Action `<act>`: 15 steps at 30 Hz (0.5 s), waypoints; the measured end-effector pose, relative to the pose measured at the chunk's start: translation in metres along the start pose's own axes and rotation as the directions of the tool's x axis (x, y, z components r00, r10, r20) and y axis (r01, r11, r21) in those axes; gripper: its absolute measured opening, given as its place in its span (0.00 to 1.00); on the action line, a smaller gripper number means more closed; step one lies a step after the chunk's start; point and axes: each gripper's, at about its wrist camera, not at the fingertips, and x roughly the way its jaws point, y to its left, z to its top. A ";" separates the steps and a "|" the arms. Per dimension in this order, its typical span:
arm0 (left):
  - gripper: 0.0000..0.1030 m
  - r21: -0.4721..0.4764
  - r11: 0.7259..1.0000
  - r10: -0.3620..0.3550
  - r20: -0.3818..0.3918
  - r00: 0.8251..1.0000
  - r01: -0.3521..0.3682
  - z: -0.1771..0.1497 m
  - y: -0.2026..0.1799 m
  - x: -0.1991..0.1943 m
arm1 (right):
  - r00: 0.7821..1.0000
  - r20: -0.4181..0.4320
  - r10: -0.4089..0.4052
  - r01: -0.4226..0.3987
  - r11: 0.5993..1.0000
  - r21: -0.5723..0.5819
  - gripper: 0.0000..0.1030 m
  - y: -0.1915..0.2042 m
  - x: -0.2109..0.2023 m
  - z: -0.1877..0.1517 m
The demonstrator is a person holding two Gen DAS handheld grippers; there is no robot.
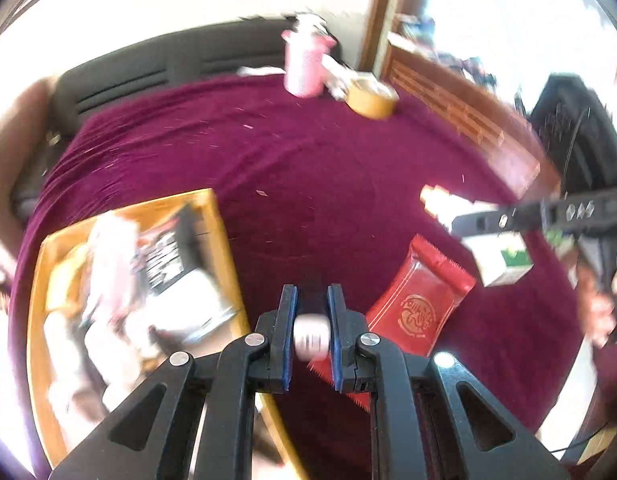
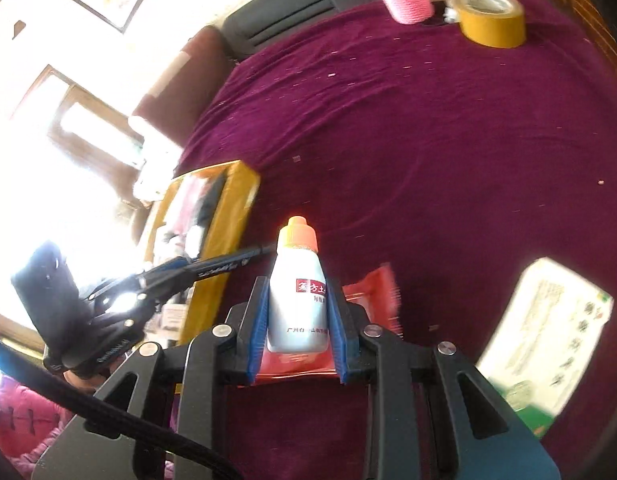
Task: Organize objects
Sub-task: 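Carry the marker with the left gripper while the right carries the bottle to the tray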
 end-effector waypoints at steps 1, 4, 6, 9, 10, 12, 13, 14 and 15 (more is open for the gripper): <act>0.11 -0.037 0.999 -0.012 0.035 0.999 0.013 -0.007 0.008 -0.016 | 1.000 -0.004 0.008 -0.008 1.000 -0.007 0.24 0.005 0.003 -0.001; 0.11 -0.083 0.997 0.004 0.103 0.995 0.004 -0.020 0.023 -0.047 | 0.999 -0.018 0.039 -0.040 0.998 -0.038 0.24 0.031 0.012 -0.009; 0.11 -0.115 0.993 -0.004 0.164 0.986 0.023 -0.036 0.034 -0.078 | 0.998 -0.031 0.061 -0.063 0.996 -0.067 0.24 0.050 0.020 -0.014; 0.11 -0.147 0.989 0.009 0.213 0.977 0.022 -0.058 0.046 -0.109 | 0.994 -0.060 0.094 -0.100 0.989 -0.106 0.24 0.078 0.034 -0.022; 0.11 -0.155 0.988 0.016 0.224 0.975 0.019 -0.064 0.050 -0.117 | 0.992 -0.071 0.103 -0.111 0.987 -0.119 0.24 0.087 0.040 -0.025; 0.11 -0.178 0.984 0.017 0.246 0.969 0.028 -0.080 0.062 -0.135 | 0.987 -0.100 0.130 -0.143 0.980 -0.140 0.24 0.105 0.054 -0.030; 0.11 -0.189 0.982 0.026 0.252 0.968 0.023 -0.088 0.067 -0.143 | 0.984 -0.115 0.139 -0.155 0.977 -0.149 0.24 0.113 0.061 -0.033; 0.11 -0.198 0.980 0.037 0.252 0.967 0.014 -0.096 0.074 -0.150 | 0.980 -0.133 0.145 -0.166 0.974 -0.157 0.24 0.122 0.070 -0.036; 0.11 -0.203 0.979 0.044 0.252 0.967 0.008 -0.101 0.078 -0.154 | 0.977 -0.148 0.151 -0.174 0.971 -0.162 0.24 0.128 0.078 -0.038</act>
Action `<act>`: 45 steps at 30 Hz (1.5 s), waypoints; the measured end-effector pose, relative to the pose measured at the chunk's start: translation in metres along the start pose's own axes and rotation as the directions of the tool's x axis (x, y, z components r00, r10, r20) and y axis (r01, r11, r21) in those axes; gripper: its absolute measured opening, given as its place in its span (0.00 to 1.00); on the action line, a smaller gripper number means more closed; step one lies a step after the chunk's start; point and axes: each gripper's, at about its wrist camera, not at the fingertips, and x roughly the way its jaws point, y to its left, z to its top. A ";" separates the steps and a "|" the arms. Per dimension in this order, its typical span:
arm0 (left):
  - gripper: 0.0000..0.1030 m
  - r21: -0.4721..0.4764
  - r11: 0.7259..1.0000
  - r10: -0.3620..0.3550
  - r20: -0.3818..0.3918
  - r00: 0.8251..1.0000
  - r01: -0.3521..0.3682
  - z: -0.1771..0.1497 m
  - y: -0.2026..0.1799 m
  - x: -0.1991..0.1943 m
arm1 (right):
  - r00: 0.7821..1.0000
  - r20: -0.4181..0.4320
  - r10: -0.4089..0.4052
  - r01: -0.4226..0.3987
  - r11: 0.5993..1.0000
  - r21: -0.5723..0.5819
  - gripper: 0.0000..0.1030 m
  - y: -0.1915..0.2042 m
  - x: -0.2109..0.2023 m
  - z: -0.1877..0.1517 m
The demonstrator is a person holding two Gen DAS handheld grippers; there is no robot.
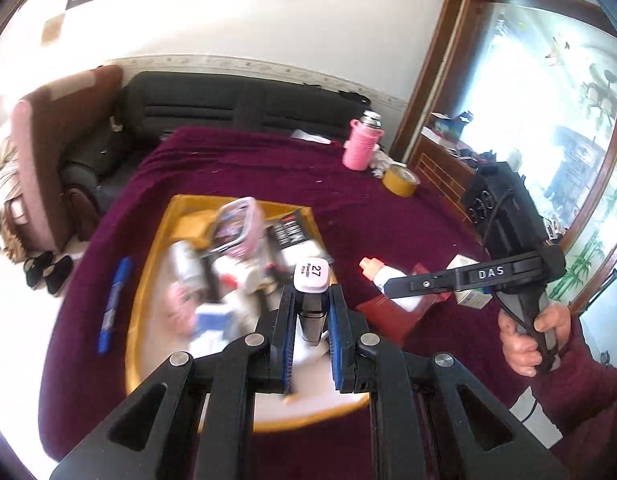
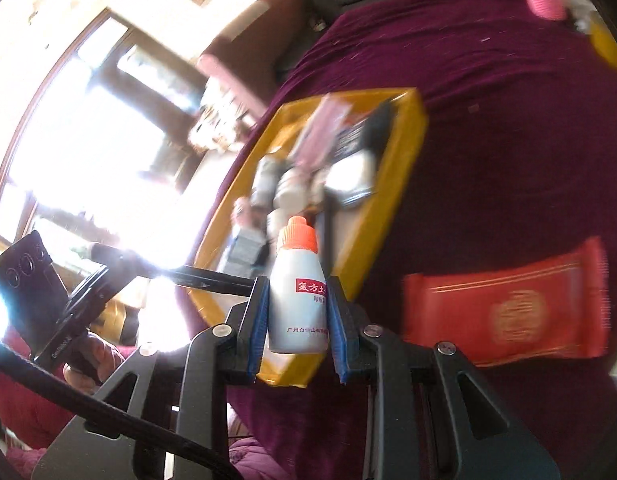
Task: Organize objects
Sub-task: 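Carry the marker with the left gripper while the right carries the bottle to the tray, then open both grippers to drop the marker and bottle into the tray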
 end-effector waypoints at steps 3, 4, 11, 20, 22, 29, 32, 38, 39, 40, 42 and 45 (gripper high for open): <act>0.11 -0.014 1.000 0.025 -0.019 1.000 -0.025 -0.013 0.018 -0.011 | 0.999 -0.044 0.020 -0.020 1.000 -0.008 0.24 0.016 0.030 -0.003; 0.11 -0.020 0.999 0.046 -0.033 0.998 -0.047 -0.017 0.026 -0.011 | 0.998 -0.054 0.021 -0.022 1.000 -0.011 0.24 0.020 0.038 -0.004; 0.11 -0.088 0.992 0.082 -0.119 0.990 -0.093 -0.025 0.071 0.020 | 0.994 -0.111 -0.019 0.016 0.999 -0.033 0.24 0.043 0.094 0.000; 0.14 -0.166 0.983 0.054 -0.147 0.988 -0.078 -0.006 0.110 0.067 | 0.981 -0.120 -0.154 0.141 0.984 -0.107 0.24 0.058 0.128 0.003; 0.15 -0.168 0.981 0.067 -0.155 0.986 -0.093 -0.006 0.111 0.074 | 0.974 -0.112 -0.197 0.180 0.974 -0.140 0.24 0.062 0.133 0.001; 0.17 -0.082 0.965 0.233 -0.173 0.957 -0.250 -0.020 0.086 0.083 | 0.959 -0.114 -0.259 0.223 0.939 -0.264 0.26 0.077 0.145 -0.014; 0.41 -0.076 0.929 0.347 -0.160 0.924 -0.362 -0.022 0.073 0.072 | 0.961 -0.104 -0.256 0.215 0.930 -0.299 0.31 0.082 0.139 -0.024; 0.51 -0.060 0.841 0.538 -0.013 0.843 -0.537 -0.027 0.038 0.039 | 0.973 0.029 -0.228 0.226 0.928 -0.296 0.46 0.080 0.103 -0.035; 0.51 -0.058 0.824 0.564 0.002 0.826 -0.563 -0.028 0.032 0.036 | 0.975 0.038 -0.219 0.220 0.933 -0.286 0.47 0.078 0.099 -0.035; 0.52 -0.052 0.810 0.585 0.011 0.811 -0.584 -0.028 0.027 0.034 | 0.977 0.050 -0.208 0.214 0.939 -0.269 0.48 0.078 0.098 -0.034; 0.53 -0.036 0.789 0.614 0.017 0.789 -0.613 -0.027 0.019 0.033 | 0.976 0.075 -0.204 0.216 0.947 -0.237 0.48 0.068 0.084 -0.037; 0.53 -0.008 0.766 0.642 0.025 0.766 -0.642 -0.023 0.007 0.034 | 0.970 0.106 -0.218 0.233 0.958 -0.165 0.49 0.053 0.071 -0.039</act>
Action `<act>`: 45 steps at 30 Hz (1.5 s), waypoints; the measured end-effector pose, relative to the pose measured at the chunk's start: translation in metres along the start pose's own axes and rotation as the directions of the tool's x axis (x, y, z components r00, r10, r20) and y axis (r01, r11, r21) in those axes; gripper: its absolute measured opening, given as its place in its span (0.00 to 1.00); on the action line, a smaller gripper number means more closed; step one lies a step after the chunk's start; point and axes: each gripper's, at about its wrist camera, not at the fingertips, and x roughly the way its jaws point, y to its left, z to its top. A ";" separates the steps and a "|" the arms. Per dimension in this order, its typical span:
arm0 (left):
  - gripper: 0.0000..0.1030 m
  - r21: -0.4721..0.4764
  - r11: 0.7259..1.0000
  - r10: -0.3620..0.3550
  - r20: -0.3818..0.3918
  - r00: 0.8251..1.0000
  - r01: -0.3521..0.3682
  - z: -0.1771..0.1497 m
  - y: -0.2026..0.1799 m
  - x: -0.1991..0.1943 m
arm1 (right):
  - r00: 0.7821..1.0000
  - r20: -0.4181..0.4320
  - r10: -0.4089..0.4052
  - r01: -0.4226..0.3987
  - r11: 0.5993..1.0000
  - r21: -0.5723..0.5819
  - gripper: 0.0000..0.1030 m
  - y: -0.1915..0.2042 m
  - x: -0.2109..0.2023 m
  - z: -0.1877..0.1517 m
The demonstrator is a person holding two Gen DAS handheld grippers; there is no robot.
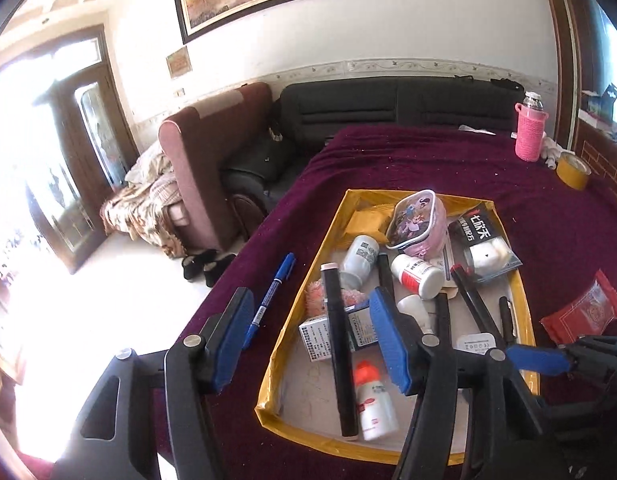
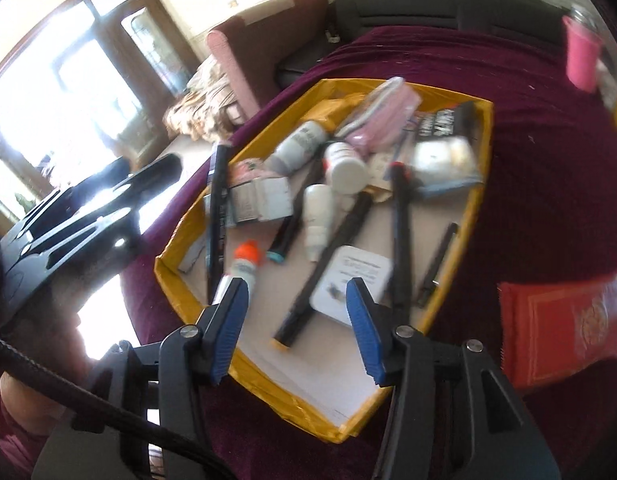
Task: Organize objects
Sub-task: 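Open both grippers to drop the marker and bottle into the tray, then grasp the green-and-white medicine box with the right gripper while the left reaches the red packet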
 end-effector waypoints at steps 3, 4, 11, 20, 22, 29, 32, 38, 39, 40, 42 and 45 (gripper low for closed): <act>0.53 0.017 1.000 0.009 0.003 1.000 -0.009 0.003 -0.013 -0.007 | 1.000 0.021 -0.002 0.001 0.998 0.066 0.51 -0.016 -0.009 -0.003; 0.53 0.018 1.000 0.009 0.001 1.000 -0.009 0.003 -0.017 -0.009 | 1.000 0.027 -0.001 -0.001 0.997 0.075 0.51 -0.015 -0.011 -0.002; 0.53 0.034 0.999 -0.006 -0.024 1.000 0.007 0.006 -0.043 -0.015 | 0.997 0.080 0.006 -0.016 0.993 0.118 0.56 -0.025 -0.028 -0.003; 0.53 0.072 0.997 -0.002 -0.028 1.000 0.004 0.008 -0.072 -0.020 | 0.995 0.102 -0.024 0.012 0.992 0.123 0.56 -0.039 -0.043 -0.014; 0.53 0.077 0.997 -0.004 -0.032 0.999 0.007 0.008 -0.077 -0.018 | 0.993 0.109 -0.035 0.021 0.992 0.123 0.56 -0.042 -0.044 -0.014; 0.53 0.094 0.995 -0.011 -0.051 0.999 0.016 0.005 -0.086 -0.015 | 0.992 0.109 -0.056 0.041 0.990 0.133 0.56 -0.051 -0.043 -0.014; 0.53 0.093 0.995 -0.016 -0.058 0.998 0.021 0.004 -0.086 -0.013 | 0.992 0.107 -0.063 0.048 0.989 0.138 0.56 -0.053 -0.043 -0.015; 0.53 0.076 0.997 -0.027 -0.072 0.997 0.032 0.001 -0.082 -0.007 | 0.991 0.106 -0.082 0.066 0.987 0.145 0.56 -0.056 -0.043 -0.015; 0.53 0.071 0.997 -0.030 -0.074 0.997 0.035 0.001 -0.080 -0.006 | 0.991 0.106 -0.086 0.070 0.986 0.149 0.56 -0.056 -0.043 -0.015; 0.53 0.065 0.997 -0.033 -0.076 0.997 0.038 0.000 -0.079 -0.004 | 0.990 0.105 -0.091 0.075 0.986 0.151 0.56 -0.057 -0.043 -0.015; 0.53 0.056 0.998 -0.037 -0.082 0.996 0.042 -0.002 -0.076 -0.001 | 0.990 0.103 -0.101 0.084 0.984 0.155 0.56 -0.057 -0.042 -0.015; 0.53 0.043 0.998 -0.043 -0.091 0.995 0.047 -0.003 -0.072 0.002 | 0.988 0.099 -0.116 0.099 0.982 0.160 0.56 -0.058 -0.042 -0.014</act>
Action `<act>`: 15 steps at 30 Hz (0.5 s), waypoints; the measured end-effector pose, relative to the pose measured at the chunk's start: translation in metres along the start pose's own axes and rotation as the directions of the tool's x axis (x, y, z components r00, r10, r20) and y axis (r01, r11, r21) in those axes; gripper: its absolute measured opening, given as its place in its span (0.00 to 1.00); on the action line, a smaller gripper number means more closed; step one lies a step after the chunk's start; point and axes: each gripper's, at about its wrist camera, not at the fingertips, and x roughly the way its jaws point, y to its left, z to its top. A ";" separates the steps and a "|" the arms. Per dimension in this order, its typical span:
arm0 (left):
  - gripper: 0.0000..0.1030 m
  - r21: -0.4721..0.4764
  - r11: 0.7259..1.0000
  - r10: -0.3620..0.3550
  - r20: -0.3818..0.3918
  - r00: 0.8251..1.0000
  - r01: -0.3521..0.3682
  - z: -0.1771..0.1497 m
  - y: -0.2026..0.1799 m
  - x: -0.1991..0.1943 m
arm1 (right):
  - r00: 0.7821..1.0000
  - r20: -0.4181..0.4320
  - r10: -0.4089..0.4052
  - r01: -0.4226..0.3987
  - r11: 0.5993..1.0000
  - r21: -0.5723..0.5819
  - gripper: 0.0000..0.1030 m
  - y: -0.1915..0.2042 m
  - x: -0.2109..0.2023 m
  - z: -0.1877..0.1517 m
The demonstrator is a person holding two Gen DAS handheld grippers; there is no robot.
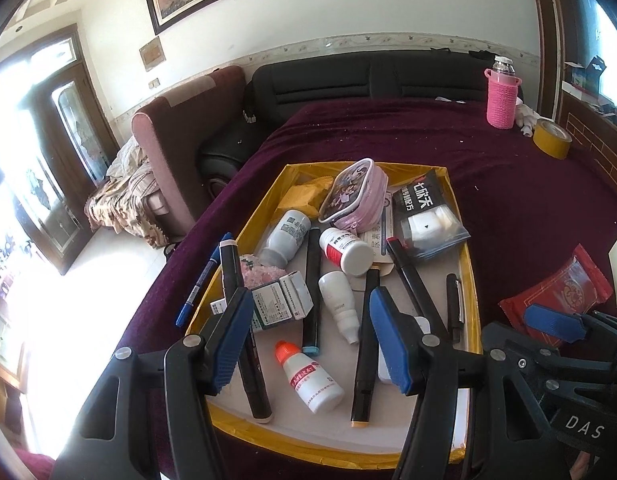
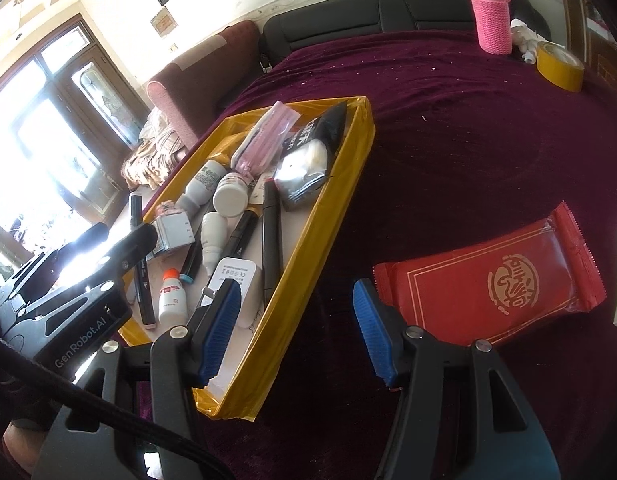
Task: Organize objects
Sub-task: 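Grasp the green-and-white medicine box with the right gripper while the left reaches the red packet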
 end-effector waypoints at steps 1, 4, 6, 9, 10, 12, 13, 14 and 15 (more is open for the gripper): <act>0.53 -0.004 1.000 -0.002 -0.003 1.000 0.002 0.000 0.002 0.001 | 1.000 0.000 -0.006 0.006 1.000 0.002 0.56 0.000 0.000 0.000; 0.53 -0.021 1.000 -0.014 -0.010 1.000 0.014 -0.002 0.008 0.005 | 1.000 -0.004 -0.027 0.027 1.000 0.011 0.56 -0.004 0.000 0.001; 0.53 -0.030 0.999 -0.022 -0.015 1.000 0.021 -0.003 0.011 0.008 | 0.999 -0.005 -0.041 0.041 0.999 0.021 0.56 -0.008 -0.002 0.001; 0.53 -0.044 0.998 -0.038 -0.028 0.999 0.037 -0.005 0.016 0.011 | 0.998 0.006 -0.067 0.066 0.997 0.036 0.56 -0.017 -0.010 0.003; 0.53 -0.048 0.998 -0.044 -0.029 0.999 0.043 -0.005 0.017 0.012 | 0.997 0.018 -0.080 0.080 0.996 0.042 0.56 -0.022 -0.016 0.004; 0.53 -0.048 0.998 -0.053 -0.026 0.998 0.051 -0.004 0.017 0.012 | 0.993 0.045 -0.108 0.106 0.993 0.054 0.56 -0.033 -0.029 0.007; 0.53 -0.045 0.997 -0.056 -0.023 0.998 0.054 -0.004 0.017 0.011 | 0.990 0.063 -0.128 0.124 0.990 0.063 0.56 -0.041 -0.038 0.009; 0.53 -0.042 0.997 -0.059 -0.018 0.998 0.059 -0.003 0.016 0.010 | 0.984 0.083 -0.156 0.150 0.986 0.079 0.56 -0.051 -0.049 0.011; 0.53 -0.036 0.997 -0.064 -0.014 0.998 0.064 -0.002 0.015 0.009 | 0.979 0.098 -0.179 0.170 0.981 0.095 0.56 -0.060 -0.059 0.013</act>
